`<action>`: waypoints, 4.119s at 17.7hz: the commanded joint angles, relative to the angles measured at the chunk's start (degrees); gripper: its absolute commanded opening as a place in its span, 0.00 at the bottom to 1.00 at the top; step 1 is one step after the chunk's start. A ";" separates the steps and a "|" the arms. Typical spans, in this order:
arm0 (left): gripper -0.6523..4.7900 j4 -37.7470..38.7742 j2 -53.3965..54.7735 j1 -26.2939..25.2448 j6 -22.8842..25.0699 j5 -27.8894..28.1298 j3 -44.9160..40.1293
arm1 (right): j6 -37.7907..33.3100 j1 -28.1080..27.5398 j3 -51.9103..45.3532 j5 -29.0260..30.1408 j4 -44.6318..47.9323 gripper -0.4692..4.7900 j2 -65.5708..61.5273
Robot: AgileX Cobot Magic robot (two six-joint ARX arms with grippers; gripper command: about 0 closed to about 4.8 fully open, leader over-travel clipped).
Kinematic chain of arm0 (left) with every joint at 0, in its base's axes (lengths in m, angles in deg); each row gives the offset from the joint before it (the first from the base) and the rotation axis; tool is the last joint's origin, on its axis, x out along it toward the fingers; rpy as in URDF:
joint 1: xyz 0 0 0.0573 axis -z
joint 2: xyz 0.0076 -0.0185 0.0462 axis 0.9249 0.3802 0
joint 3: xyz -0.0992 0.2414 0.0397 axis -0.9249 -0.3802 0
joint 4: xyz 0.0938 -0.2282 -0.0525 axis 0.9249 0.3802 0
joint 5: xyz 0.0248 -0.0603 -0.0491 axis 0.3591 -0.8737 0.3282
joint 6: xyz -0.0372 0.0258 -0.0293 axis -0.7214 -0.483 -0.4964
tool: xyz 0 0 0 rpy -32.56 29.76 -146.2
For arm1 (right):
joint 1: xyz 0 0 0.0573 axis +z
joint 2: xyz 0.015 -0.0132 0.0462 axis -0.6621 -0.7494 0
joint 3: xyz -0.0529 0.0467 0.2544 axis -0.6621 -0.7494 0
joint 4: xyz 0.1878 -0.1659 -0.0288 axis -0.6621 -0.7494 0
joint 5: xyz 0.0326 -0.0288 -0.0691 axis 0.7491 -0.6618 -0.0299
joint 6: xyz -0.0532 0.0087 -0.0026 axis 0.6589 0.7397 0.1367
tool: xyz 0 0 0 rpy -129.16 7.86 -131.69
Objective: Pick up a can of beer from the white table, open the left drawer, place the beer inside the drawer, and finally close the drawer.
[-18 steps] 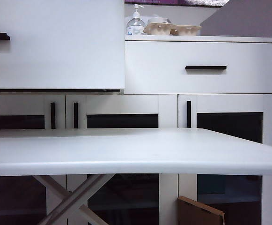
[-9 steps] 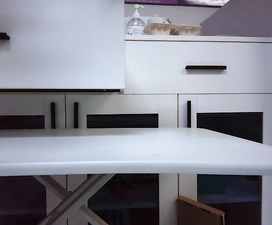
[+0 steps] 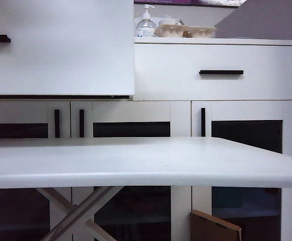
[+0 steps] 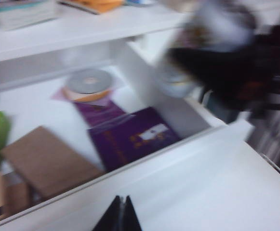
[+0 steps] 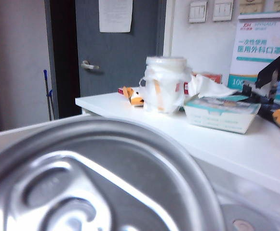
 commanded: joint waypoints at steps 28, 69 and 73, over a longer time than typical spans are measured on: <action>0.11 -0.94 0.48 3.56 -1.90 2.84 0.24 | 11.72 1.77 22.64 -2.08 -26.86 0.08 -7.65; 0.11 -38.69 -10.82 3.61 -7.10 14.38 -43.78 | 1.22 4.61 -45.11 -7.50 -36.22 0.08 63.06; 0.11 -44.68 -5.66 4.94 -10.67 21.66 -43.78 | 1.20 8.57 -49.46 -7.37 -27.98 0.08 64.13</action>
